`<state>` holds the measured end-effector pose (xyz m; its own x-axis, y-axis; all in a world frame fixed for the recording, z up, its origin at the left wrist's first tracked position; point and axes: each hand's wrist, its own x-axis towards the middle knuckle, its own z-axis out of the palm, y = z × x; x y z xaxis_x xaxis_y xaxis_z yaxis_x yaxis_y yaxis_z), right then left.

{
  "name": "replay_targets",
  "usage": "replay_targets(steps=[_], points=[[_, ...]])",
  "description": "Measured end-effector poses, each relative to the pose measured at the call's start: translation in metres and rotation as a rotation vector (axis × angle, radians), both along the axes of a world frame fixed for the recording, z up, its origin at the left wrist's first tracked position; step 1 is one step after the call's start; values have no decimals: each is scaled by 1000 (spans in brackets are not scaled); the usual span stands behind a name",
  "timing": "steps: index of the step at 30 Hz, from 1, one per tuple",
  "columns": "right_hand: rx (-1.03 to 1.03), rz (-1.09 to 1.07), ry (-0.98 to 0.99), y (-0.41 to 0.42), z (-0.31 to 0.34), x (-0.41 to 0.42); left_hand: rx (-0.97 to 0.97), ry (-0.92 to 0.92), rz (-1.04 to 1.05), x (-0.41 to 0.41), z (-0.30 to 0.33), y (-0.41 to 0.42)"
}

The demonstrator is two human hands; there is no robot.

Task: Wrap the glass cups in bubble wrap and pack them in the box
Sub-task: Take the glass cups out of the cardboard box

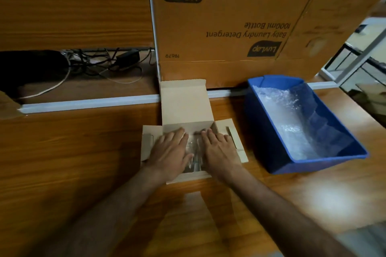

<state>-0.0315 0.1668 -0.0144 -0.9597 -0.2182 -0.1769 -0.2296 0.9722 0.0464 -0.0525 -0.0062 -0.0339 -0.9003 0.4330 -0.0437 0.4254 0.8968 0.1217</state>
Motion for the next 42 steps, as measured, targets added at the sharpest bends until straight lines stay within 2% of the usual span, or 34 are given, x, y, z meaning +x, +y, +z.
replay_targets(steps=[5,9,14,19,24,30,35,42], points=[[112,-31,-14,-7,0,-14,8,-9,0,-6,2,0],[136,8,-3,-8,2,-23,86,-130,47,-7,12,4],[-5,60,3,-5,2,-23,155,-238,125,-2,21,7],[-159,73,32,3,5,-15,237,-214,164,4,20,4],[-270,59,55,16,17,4,285,-151,164,17,24,-1],[-351,49,192,25,26,33,333,40,99,49,39,-11],[-435,41,311,17,41,40,391,206,178,71,62,-31],[-545,172,258,-53,54,44,401,287,418,96,72,-104]])
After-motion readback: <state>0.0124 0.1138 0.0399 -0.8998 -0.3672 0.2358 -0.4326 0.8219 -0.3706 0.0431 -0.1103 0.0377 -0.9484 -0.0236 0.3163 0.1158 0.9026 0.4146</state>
